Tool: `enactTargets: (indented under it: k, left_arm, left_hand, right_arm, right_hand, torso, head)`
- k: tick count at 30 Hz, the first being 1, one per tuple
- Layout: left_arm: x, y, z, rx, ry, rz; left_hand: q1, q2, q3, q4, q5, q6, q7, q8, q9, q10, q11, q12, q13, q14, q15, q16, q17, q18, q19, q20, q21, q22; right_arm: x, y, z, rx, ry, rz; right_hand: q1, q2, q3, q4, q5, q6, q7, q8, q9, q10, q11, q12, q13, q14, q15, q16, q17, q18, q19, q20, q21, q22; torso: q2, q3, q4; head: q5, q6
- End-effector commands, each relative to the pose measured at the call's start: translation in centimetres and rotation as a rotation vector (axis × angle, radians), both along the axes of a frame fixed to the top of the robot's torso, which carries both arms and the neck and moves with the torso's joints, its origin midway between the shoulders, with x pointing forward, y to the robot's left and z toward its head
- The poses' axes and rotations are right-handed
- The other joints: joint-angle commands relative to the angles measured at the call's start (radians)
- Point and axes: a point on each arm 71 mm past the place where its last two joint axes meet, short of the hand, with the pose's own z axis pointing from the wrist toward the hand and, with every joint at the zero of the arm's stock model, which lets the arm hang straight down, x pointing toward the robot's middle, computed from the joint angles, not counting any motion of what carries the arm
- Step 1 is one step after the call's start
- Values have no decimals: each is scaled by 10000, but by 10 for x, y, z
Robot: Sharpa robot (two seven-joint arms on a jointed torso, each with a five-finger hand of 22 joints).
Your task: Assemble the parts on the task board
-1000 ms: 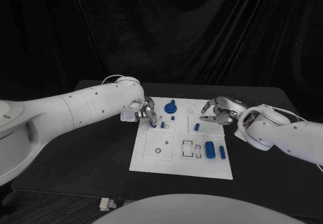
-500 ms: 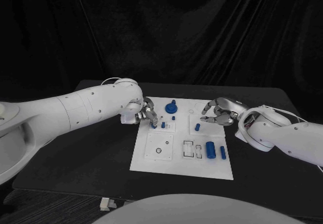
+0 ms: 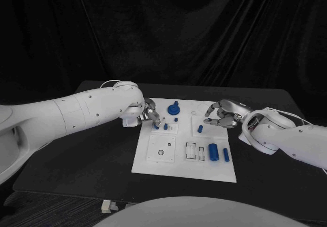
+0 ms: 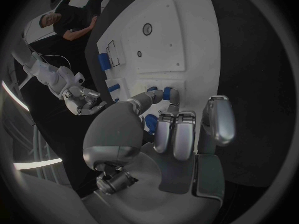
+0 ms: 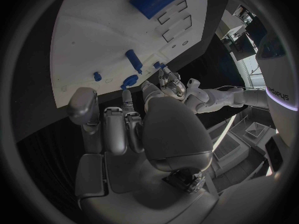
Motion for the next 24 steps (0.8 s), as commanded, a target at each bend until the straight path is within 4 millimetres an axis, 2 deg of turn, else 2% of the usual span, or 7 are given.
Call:
enactTargets:
  k: [1, 11, 20, 24]
  left_arm:
    - [2, -2, 3, -21, -759, -12]
    - [3, 0, 2, 295, -702, -136]
    - [3, -2, -1, 420, -499, -285]
    - [3, -3, -2, 433, -439, -339]
  left_hand:
    - [-94, 43, 31, -109, -89, 709, -673, 46, 46, 1010, -82, 44, 2621, 1042, -64, 57, 2616, 16, 98, -11, 73, 1703]
    - [-95, 50, 31, -105, -94, 718, -681, 50, 51, 1006, -88, 40, 2617, 1043, -68, 58, 2618, 19, 93, -15, 64, 1699]
    - [-96, 58, 36, -103, -92, 720, -685, 50, 53, 975, -92, 14, 2587, 1027, -71, 50, 2596, 35, 52, -18, 6, 1679]
    - [-96, 62, 39, -101, -89, 717, -686, 48, 53, 983, -94, 21, 2595, 1027, -73, 50, 2596, 37, 46, -19, -3, 1676]
  right_arm:
    - [-1, -1, -2, -90, 143, -104]
    - [-2, -1, -3, -89, 159, -105]
    - [-2, -1, -3, -92, 163, -112]
    - [-1, -1, -3, -85, 152, -110]
  right_hand:
    - [89, -2, 61, 1, 36, 54, 45, -34, -15, 584, 62, -39, 2189, 545, 65, -60, 1407, -58, -54, 5, -49, 1264]
    - [89, -2, 61, 1, 36, 54, 45, -34, -15, 584, 62, -39, 2189, 545, 65, -60, 1407, -58, -54, 5, -49, 1264]
    - [89, -2, 61, 1, 36, 54, 45, -34, -15, 584, 62, -39, 2189, 545, 65, -60, 1407, -58, -54, 5, -49, 1264]
    - [89, -2, 61, 1, 36, 54, 45, -34, -15, 584, 62, -39, 2189, 545, 65, -60, 1407, -58, -54, 5, -49, 1264]
  torso:
    - [5, -4, -10]
    - [5, 6, 8]
    - [3, -3, -35]
    - [5, -3, -23]
  head:
    - [31, -2]
    - [4, -2]
    - [55, -2]
    - [40, -2]
